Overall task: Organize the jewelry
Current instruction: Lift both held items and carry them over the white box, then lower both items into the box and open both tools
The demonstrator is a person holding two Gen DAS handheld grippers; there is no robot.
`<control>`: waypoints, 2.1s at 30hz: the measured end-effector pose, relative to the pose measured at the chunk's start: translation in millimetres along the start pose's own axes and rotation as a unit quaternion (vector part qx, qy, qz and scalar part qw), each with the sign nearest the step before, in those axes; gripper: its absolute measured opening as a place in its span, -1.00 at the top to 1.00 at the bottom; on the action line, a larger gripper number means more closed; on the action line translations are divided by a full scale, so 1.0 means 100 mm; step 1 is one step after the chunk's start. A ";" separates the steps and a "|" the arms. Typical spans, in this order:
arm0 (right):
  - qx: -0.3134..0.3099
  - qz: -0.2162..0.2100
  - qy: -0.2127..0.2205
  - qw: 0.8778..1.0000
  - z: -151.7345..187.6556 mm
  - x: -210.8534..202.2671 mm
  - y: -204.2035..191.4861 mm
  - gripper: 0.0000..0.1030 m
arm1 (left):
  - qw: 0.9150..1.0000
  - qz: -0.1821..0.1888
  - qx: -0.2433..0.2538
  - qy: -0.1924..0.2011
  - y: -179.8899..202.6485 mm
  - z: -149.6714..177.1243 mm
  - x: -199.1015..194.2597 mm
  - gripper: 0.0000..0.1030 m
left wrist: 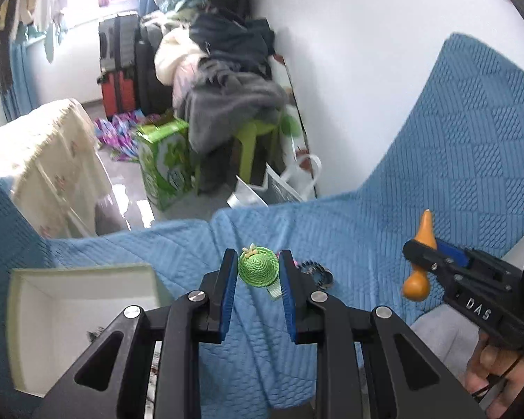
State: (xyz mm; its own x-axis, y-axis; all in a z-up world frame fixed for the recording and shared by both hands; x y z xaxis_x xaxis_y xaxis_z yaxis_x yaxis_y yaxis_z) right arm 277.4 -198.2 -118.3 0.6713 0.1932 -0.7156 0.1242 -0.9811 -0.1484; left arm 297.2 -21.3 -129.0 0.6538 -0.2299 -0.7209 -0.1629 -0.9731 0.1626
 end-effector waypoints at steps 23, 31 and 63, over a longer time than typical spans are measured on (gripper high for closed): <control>-0.097 -0.100 -0.018 0.990 0.09 0.21 -1.93 0.45 | 0.996 -0.055 -0.075 0.004 -1.58 0.42 -0.50 0.55; -0.124 -0.113 -0.066 0.984 0.58 0.47 -2.26 0.44 | 0.994 -0.051 -0.095 -0.030 -1.95 0.83 -0.34 0.55; -0.124 -0.160 0.014 0.979 -0.05 -0.12 -1.92 -0.20 | 0.986 -0.090 -0.138 0.022 -1.85 0.45 -0.79 -0.61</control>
State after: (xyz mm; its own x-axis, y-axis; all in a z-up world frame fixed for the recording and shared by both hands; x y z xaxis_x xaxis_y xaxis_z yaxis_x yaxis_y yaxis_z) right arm 249.3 -12.1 -77.5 0.5882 0.4948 -0.6397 0.5036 -0.8430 -0.1890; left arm 242.2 177.9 -132.2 0.6856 -0.0477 -0.7264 0.1620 -0.9629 0.2160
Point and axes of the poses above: each gripper's, at about its wrist camera, not at the fingertips, and x roughly the way its jaws point, y to its right, z to its underside, the point moved 6 cm from there along x, roughly the way its jaws point, and after that the axes turned 1 degree about -y, right-handed, at the moved point
